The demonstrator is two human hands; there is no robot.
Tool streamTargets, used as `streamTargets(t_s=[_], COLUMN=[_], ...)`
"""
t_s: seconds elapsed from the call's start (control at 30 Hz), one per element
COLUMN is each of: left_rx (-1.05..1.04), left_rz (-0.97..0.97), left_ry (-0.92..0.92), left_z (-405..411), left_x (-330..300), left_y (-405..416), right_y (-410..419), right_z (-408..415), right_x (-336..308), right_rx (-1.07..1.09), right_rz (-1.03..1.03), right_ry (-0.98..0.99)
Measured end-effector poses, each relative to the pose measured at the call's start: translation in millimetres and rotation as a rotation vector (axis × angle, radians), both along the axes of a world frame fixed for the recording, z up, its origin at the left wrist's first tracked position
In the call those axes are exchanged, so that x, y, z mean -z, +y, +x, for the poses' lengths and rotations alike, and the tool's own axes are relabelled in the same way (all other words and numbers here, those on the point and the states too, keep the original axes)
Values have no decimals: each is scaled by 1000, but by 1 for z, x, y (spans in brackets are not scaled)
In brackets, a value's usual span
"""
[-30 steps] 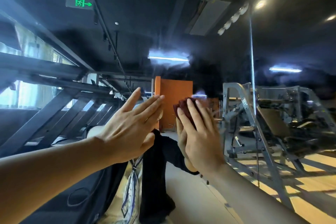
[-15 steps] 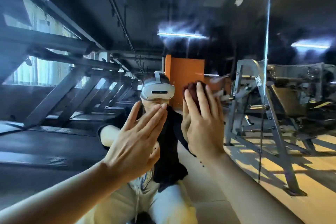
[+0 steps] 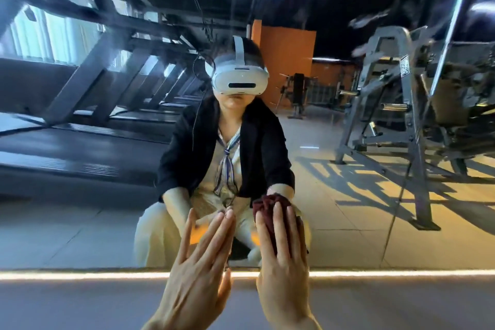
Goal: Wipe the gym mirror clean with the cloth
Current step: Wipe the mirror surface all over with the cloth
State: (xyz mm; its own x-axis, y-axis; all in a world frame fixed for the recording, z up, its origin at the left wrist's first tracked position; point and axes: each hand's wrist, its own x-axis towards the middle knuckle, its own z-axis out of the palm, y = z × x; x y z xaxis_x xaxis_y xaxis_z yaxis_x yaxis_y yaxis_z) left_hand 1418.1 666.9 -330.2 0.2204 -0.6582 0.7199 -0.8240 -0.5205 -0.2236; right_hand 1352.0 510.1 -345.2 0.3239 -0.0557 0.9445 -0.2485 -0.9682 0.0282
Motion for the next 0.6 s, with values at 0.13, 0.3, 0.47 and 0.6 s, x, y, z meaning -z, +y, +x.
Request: streamTargets(t_s=[0.13,0.3,0.47,0.6], left_rx=[0,39,-31,-49], left_rz=[-25,-394,-388,-269], left_ry=[74,268,305,340], left_z=[0,-8,-2,0], left_x=[33,29,31,36], left_y=[15,26,50,65], right_y=[14,32,46,44], right_z=[2,10,31,33], right_x=[42,56,5,22], right_rx=[-28,-100,-148,-152], right_rz=[-78,-314,-150,-42], right_ry=[110,266,49,1])
